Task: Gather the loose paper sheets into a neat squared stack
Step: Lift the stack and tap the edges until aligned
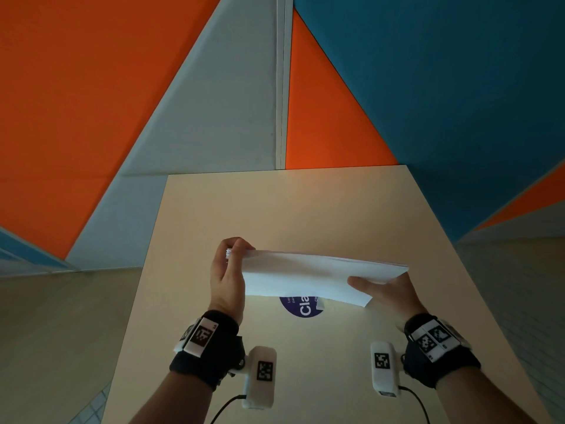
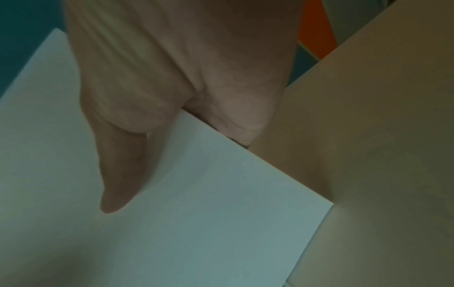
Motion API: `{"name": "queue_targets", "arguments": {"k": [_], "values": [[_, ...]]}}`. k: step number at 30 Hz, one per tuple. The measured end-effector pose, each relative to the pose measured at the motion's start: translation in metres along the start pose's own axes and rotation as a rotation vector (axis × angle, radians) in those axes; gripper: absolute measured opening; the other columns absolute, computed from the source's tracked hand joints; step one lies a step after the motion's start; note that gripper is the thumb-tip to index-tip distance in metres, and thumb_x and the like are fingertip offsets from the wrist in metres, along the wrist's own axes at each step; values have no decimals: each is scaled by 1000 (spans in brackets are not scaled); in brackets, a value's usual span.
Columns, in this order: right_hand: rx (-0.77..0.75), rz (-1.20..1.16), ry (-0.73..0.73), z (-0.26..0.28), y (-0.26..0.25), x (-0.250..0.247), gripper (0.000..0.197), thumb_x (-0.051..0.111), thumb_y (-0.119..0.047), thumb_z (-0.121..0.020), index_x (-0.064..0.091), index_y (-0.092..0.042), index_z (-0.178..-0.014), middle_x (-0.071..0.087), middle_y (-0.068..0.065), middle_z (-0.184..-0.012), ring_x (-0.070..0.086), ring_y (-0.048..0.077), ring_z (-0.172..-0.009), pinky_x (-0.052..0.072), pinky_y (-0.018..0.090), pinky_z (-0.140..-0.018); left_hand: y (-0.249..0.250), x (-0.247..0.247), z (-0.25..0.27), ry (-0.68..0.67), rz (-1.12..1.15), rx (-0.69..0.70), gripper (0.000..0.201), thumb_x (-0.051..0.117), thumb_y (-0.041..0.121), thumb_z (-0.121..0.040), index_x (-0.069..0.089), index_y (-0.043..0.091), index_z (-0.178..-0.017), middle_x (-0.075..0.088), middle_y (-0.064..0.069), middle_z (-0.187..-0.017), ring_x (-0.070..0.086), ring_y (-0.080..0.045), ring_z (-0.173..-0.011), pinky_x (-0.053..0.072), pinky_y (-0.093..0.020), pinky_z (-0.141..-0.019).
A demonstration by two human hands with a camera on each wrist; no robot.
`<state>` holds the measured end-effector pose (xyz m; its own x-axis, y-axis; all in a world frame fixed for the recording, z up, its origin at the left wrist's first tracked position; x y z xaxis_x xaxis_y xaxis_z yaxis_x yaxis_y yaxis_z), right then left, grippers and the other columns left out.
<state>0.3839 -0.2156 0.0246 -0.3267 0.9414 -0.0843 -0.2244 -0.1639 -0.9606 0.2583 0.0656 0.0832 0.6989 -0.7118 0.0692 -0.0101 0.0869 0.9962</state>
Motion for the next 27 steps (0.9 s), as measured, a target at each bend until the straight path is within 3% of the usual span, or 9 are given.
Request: {"name": "queue_targets", "arguments": {"k": [5,11,13,15,16,17,19,21,27], "values": [[-16,-34,18,0,-2,2,21,82,3,-72,76,-8,-89,79,-1,-84,75,10,-79,56,22,-69,0,0,-3,19,-6,-32,26,45,25,-95,52,7,-77,53,2,-71,49,-15,-69,36,-31,-67],[-8,32,28,-2,2,-2,19,86,-7,-69,77,-10,-85,80,4,-84,76,18,-81,58,35,-75,-2,0,-7,-3,9,-28,18,47,27,-86,52,12,-79,50,0,-80,47,-18,-79,34,-34,-76],[33,56,24,-4,7,-2,21,89,-14,-66,74,-2,-74,72,10,-66,69,21,-63,52,33,-61,-3,-1,-8,3,-3,-19,16,47,27,-87,53,15,-78,50,2,-78,46,-16,-79,34,-33,-78],[60,55,36,-3,9,-3,30,89,-16,-67,65,-8,-51,56,-4,-47,55,13,-46,43,22,-51,-4,-1,-9,2,-11,-15,19,46,28,-88,52,13,-78,50,1,-77,46,-17,-77,34,-32,-76],[54,51,41,-3,8,-3,33,88,-14,-68,61,-13,-50,55,-11,-45,55,9,-44,42,21,-52,-5,-1,-10,1,-13,-19,21,45,28,-88,51,11,-78,50,1,-77,46,-17,-76,34,-32,-75],[41,49,39,-2,7,-3,30,87,-12,-70,63,-15,-53,60,-13,-48,59,6,-46,45,22,-55,-5,0,-10,-1,-12,-24,21,46,29,-88,51,11,-78,50,1,-76,46,-17,-75,34,-32,-74],[26,58,25,-1,7,-1,14,86,-10,-71,74,-4,-68,75,2,-65,68,8,-61,50,27,-65,-5,0,-10,2,-14,-27,18,48,29,-87,53,15,-78,52,5,-74,48,-15,-74,36,-31,-74],[12,58,40,-1,6,-2,21,87,-12,-70,77,3,-81,78,11,-80,71,12,-68,52,30,-69,-4,0,-11,12,-26,-21,17,49,30,-88,55,18,-77,55,4,-75,50,-16,-76,38,-32,-74],[14,64,17,-2,8,-2,8,84,-8,-74,76,-8,-77,75,-11,-65,68,0,-59,49,22,-61,-3,1,-9,16,-38,-21,24,46,33,-91,52,16,-75,51,6,-70,47,-13,-70,36,-28,-68]]}}
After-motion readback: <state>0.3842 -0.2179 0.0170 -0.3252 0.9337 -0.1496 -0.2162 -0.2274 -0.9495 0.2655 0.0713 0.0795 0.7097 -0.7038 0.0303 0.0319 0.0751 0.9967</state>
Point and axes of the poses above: each hand's wrist, its own z-axis away from the middle knuckle, its own x-axis out of the palm, y = z × x, the point moved 8 cm from there along -z, towards the middle knuckle
